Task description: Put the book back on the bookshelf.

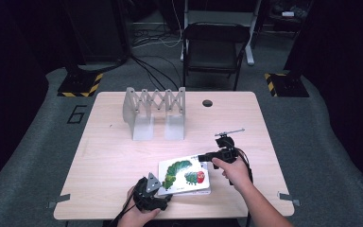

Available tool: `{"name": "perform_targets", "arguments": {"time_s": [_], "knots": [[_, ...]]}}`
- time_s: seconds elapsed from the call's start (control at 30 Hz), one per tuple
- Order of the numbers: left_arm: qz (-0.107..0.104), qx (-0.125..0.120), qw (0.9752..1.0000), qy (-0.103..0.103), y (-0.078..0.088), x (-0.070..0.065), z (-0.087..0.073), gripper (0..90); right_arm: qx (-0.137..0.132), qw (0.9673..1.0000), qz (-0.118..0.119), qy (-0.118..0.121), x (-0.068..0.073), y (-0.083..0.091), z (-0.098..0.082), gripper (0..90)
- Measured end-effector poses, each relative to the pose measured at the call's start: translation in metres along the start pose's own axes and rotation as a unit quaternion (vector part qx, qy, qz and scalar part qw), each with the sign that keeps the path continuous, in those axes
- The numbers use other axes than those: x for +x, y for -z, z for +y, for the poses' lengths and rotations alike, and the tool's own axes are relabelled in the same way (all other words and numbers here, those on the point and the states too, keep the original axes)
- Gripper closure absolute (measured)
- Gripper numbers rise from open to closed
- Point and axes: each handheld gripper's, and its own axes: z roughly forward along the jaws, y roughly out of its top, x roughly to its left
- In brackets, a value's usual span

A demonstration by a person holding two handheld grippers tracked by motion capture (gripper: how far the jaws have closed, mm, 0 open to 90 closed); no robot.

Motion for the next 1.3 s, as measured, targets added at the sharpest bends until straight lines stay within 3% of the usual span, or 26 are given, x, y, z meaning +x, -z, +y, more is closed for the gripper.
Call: {"name": "perform_targets", "arguments": {"time_s": [0.3,0.6,1.3], "knots": [[0.006,-0.013,0.9998,0.011,-0.001,0.001,-0.001,24.5,0.019,0.9996,-0.02,0.01,0.001,-0.003,-0.005,52.6],[0.009,-0.014,0.9998,0.008,0.0,0.005,-0.001,29.6,0.039,0.9989,-0.025,-0.005,-0.006,-0.011,-0.014,51.6],[0.012,-0.02,0.9996,0.017,0.0,0.004,-0.002,30.9,0.033,0.9992,-0.003,-0.021,-0.006,-0.008,-0.02,52.3]]}}
